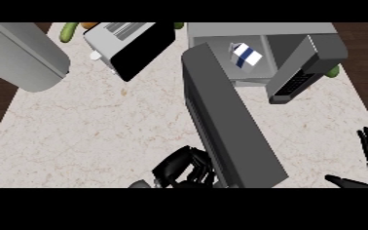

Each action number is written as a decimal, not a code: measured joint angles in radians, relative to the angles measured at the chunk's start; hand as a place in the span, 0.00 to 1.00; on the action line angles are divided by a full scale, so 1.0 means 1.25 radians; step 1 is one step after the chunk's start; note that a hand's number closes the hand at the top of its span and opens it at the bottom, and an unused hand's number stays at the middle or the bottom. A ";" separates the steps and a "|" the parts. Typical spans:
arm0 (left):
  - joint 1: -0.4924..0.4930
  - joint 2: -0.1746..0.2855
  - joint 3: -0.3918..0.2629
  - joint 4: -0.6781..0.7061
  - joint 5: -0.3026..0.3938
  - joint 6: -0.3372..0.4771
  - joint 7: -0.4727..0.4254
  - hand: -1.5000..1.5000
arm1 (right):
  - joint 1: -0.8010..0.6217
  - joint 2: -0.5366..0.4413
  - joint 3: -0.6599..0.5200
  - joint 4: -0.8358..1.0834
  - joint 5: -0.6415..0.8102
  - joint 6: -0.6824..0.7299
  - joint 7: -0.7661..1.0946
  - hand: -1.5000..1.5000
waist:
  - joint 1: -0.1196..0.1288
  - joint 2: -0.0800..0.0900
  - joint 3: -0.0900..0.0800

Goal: Pick up the milk, place it into the microwave and close the microwave

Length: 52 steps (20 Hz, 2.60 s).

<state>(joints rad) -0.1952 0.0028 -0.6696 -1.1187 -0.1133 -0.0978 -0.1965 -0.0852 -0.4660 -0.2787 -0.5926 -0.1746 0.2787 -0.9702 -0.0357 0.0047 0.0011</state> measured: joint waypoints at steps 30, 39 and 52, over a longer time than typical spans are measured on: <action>-0.402 0.008 -0.243 0.116 0.411 0.418 -0.053 1.00 | -0.072 -0.028 0.131 -0.277 -0.085 0.083 0.137 0.00 | -0.159 0.027 -0.004; -0.536 0.004 -0.205 0.172 0.476 0.469 -0.054 1.00 | -0.118 -0.048 0.147 -0.329 -0.115 0.101 0.180 0.00 | -0.215 0.045 -0.001; -0.674 0.020 -0.153 0.259 0.550 0.509 -0.058 1.00 | -0.183 -0.072 0.170 -0.390 -0.175 0.156 0.247 0.00 | -0.276 0.067 0.002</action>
<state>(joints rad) -1.0383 0.0272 -0.8605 -0.7954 0.5742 0.5385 -0.2685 -0.3133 -0.5555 -0.0659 -1.0803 -0.3929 0.4736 -0.6616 -0.3812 0.0883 0.0037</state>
